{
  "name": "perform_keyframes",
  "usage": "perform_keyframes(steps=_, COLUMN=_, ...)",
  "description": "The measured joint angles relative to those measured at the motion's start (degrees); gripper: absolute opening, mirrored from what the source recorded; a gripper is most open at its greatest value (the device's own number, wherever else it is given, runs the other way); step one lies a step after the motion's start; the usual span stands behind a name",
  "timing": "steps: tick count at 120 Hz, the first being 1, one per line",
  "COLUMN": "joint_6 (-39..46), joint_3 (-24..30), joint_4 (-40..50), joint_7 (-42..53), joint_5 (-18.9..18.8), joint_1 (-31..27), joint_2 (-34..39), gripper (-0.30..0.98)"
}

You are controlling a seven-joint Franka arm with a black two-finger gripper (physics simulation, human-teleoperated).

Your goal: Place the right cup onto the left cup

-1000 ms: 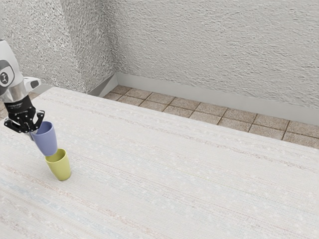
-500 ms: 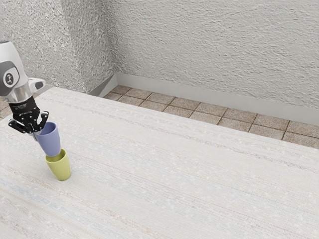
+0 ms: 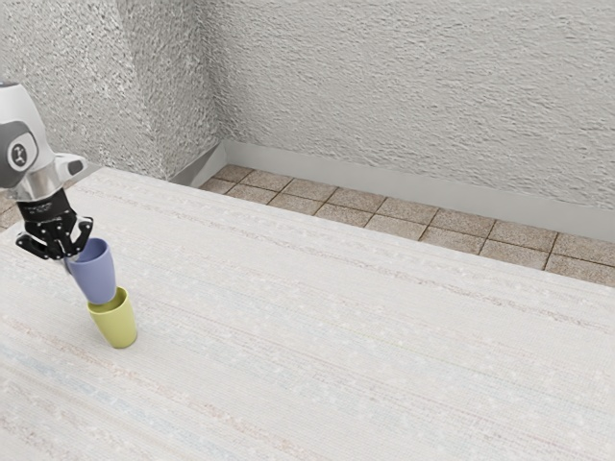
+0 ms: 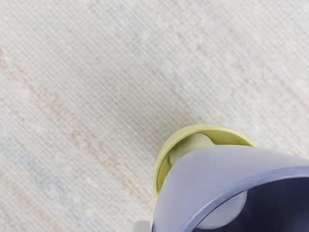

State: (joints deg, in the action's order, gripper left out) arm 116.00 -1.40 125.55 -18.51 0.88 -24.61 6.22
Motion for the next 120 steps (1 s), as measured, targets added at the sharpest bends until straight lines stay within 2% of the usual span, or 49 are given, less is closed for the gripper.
perform_keyframes(steps=112, joint_6=1.6, joint_3=1.0, joint_4=-0.2, joint_7=-0.2, joint_5=0.1, joint_1=0.1, joint_2=-2.5, gripper=-0.10)
perform_keyframes(steps=120, joint_6=1.7, joint_3=1.0, joint_4=-0.2, joint_7=-0.2, joint_5=0.2, joint_1=0.1, joint_2=-2.5, gripper=-0.05)
